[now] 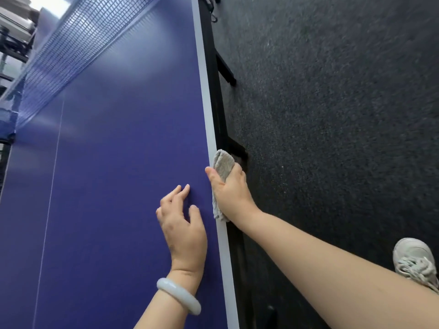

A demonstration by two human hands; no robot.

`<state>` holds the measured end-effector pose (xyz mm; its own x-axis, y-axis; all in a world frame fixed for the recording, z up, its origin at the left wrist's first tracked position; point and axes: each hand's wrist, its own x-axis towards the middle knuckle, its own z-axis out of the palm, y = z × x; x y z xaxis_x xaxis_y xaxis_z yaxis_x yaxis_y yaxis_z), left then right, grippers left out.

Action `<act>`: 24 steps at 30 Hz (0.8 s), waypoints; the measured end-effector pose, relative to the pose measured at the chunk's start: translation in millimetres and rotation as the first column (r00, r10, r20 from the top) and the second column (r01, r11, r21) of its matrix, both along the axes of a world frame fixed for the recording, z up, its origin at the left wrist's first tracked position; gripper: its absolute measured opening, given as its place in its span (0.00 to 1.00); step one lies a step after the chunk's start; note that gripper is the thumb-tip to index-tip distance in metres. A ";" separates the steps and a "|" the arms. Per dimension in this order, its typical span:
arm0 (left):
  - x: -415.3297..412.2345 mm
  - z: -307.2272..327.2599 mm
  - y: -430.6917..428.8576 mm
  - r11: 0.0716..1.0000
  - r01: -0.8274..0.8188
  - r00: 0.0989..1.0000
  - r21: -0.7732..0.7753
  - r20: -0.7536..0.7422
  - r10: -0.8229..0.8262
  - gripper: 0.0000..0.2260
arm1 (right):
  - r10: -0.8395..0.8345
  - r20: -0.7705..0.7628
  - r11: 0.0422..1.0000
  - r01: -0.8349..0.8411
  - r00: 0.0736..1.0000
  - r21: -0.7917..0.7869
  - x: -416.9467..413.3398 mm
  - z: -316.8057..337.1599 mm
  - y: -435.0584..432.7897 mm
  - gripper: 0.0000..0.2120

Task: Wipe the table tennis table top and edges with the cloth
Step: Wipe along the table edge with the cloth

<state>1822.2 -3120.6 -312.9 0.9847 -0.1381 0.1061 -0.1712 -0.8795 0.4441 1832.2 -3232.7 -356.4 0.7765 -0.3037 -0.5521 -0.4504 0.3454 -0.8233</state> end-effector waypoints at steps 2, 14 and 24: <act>26.4 6.5 -12.7 0.998 0.052 0.997 -0.030 0.051 -0.050 0.16 | -0.010 0.008 0.999 0.011 1.000 -0.030 -1.5 -1.3 1.7 0.34; 162.0 -14.3 -104.3 0.981 0.142 0.990 0.129 -0.033 -0.139 0.21 | 0.005 0.261 1.000 -0.010 0.965 0.018 -35.5 9.1 3.8 0.43; 159.5 -13.3 -105.1 0.989 0.128 0.991 0.070 -0.034 -0.126 0.21 | -0.256 0.288 0.808 0.042 0.923 0.587 107.4 16.3 -109.5 0.26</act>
<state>1981.6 -3225.7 -326.1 0.9613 -0.2682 0.0630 -0.2712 -0.8811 0.3873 1939.6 -3342.2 -340.1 0.9154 -0.1521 -0.3726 -0.0858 0.8309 -0.5498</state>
